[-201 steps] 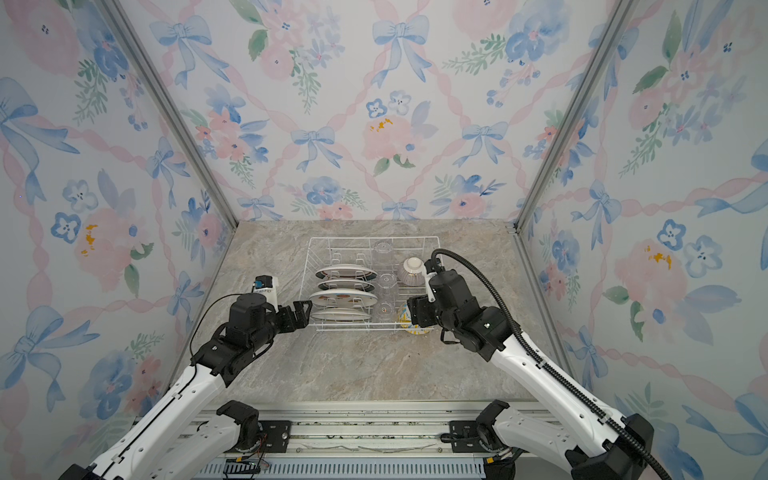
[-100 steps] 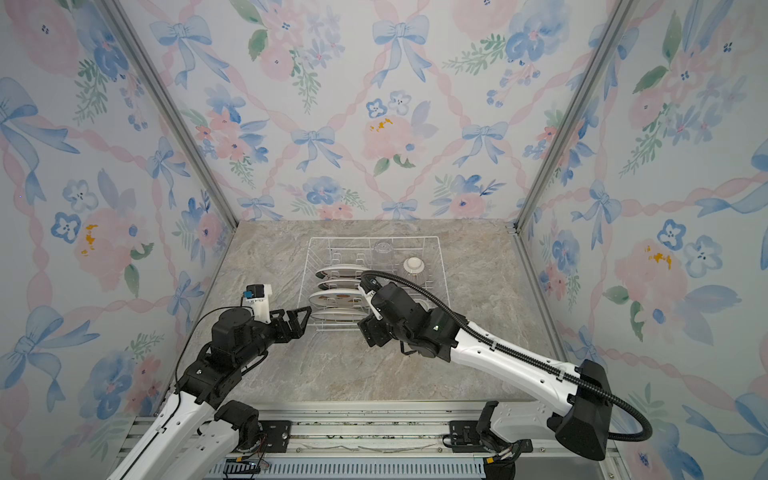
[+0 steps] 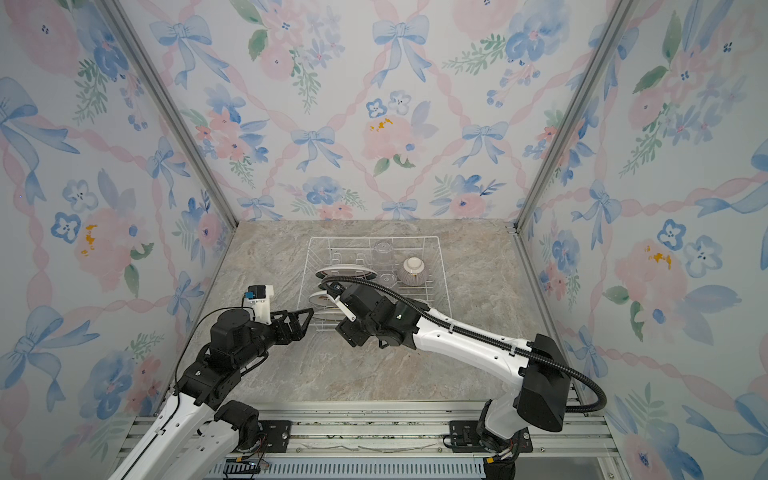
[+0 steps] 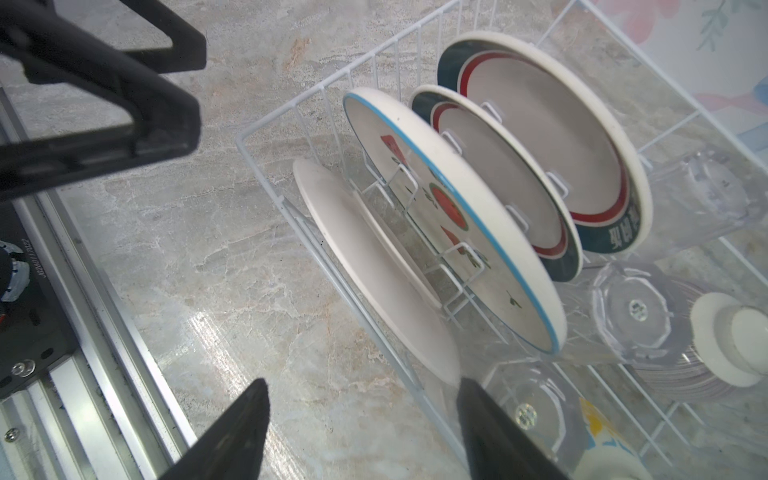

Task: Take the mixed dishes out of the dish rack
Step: 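Reach the right gripper across to the plate nearest the left gripper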

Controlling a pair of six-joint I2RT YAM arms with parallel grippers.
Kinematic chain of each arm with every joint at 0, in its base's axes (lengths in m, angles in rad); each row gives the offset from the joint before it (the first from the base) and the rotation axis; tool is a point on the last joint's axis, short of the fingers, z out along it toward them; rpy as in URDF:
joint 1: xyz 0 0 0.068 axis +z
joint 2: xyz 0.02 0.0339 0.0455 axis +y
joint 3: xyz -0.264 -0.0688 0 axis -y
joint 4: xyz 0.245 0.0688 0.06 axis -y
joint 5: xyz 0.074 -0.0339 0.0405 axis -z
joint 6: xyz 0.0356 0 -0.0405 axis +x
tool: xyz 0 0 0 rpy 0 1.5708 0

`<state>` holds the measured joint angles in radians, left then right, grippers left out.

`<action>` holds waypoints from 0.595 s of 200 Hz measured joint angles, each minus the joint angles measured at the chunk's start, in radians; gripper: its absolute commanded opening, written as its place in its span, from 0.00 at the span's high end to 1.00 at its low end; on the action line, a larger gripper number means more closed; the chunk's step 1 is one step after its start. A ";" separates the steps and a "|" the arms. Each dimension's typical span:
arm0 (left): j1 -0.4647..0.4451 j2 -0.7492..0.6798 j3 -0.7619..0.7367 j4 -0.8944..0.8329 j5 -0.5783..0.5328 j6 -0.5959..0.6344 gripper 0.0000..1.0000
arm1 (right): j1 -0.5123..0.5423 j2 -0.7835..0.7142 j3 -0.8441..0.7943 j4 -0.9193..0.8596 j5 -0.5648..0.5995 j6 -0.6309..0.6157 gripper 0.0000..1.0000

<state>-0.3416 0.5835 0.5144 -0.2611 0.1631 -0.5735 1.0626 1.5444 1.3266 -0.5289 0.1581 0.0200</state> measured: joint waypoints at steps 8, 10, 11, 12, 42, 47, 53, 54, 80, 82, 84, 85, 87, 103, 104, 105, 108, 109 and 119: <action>0.000 0.000 0.000 0.000 0.002 0.000 0.02 | 0.000 0.009 0.009 -0.004 0.000 -0.010 0.27; 0.000 0.000 0.000 0.000 0.003 0.000 0.02 | 0.000 0.011 0.011 -0.005 0.000 -0.014 0.27; 0.000 0.000 0.000 0.000 0.002 0.000 0.02 | 0.000 0.012 0.011 -0.006 -0.001 -0.015 0.27; 0.000 0.000 0.000 0.000 0.002 0.000 0.02 | 0.000 0.014 0.013 -0.007 -0.001 -0.015 0.27; 0.000 -0.002 -0.004 0.000 0.002 0.000 0.02 | 0.000 0.054 0.047 -0.040 -0.013 -0.050 0.29; 0.000 -0.003 -0.006 0.000 0.002 0.000 0.02 | 0.000 0.063 0.055 -0.044 -0.016 -0.055 0.29; 0.000 -0.005 -0.009 0.000 0.002 0.000 0.02 | 0.000 0.076 0.065 -0.048 -0.018 -0.059 0.29; 0.000 -0.006 -0.010 0.000 0.002 0.000 0.02 | 0.000 0.077 0.067 -0.048 -0.018 -0.059 0.29; 0.000 -0.018 -0.013 0.000 0.002 0.000 0.02 | -0.002 0.125 0.096 -0.056 -0.020 -0.074 0.31; 0.000 -0.019 -0.013 0.000 0.002 0.000 0.02 | -0.002 0.129 0.098 -0.057 -0.020 -0.076 0.31; 0.000 -0.021 -0.014 0.000 0.002 0.000 0.02 | -0.002 0.133 0.100 -0.058 -0.020 -0.078 0.32; 0.000 -0.021 -0.014 0.000 0.002 0.000 0.02 | -0.003 0.135 0.100 -0.058 -0.020 -0.078 0.32; 0.000 -0.023 -0.014 0.000 0.002 0.000 0.02 | -0.003 0.139 0.102 -0.059 -0.020 -0.079 0.32; 0.000 -0.032 -0.016 0.000 0.002 0.000 0.02 | -0.003 0.163 0.113 -0.063 -0.011 -0.092 0.33; 0.000 -0.032 -0.017 0.000 0.002 0.000 0.02 | -0.003 0.164 0.114 -0.063 -0.011 -0.093 0.33; 0.000 -0.033 -0.017 0.000 0.002 0.000 0.02 | -0.003 0.165 0.115 -0.063 -0.011 -0.092 0.33; 0.000 -0.034 -0.018 0.000 0.002 0.000 0.02 | -0.004 0.168 0.118 -0.064 -0.010 -0.095 0.33; 0.000 -0.035 -0.018 0.000 0.002 0.000 0.02 | -0.004 0.169 0.119 -0.064 -0.010 -0.095 0.33; 0.000 -0.038 -0.022 0.000 0.002 0.000 0.02 | -0.008 0.178 0.130 -0.068 -0.008 -0.101 0.33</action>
<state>-0.3416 0.5457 0.4927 -0.2607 0.1646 -0.5732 1.0546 1.7226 1.4563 -0.5968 0.1497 -0.0807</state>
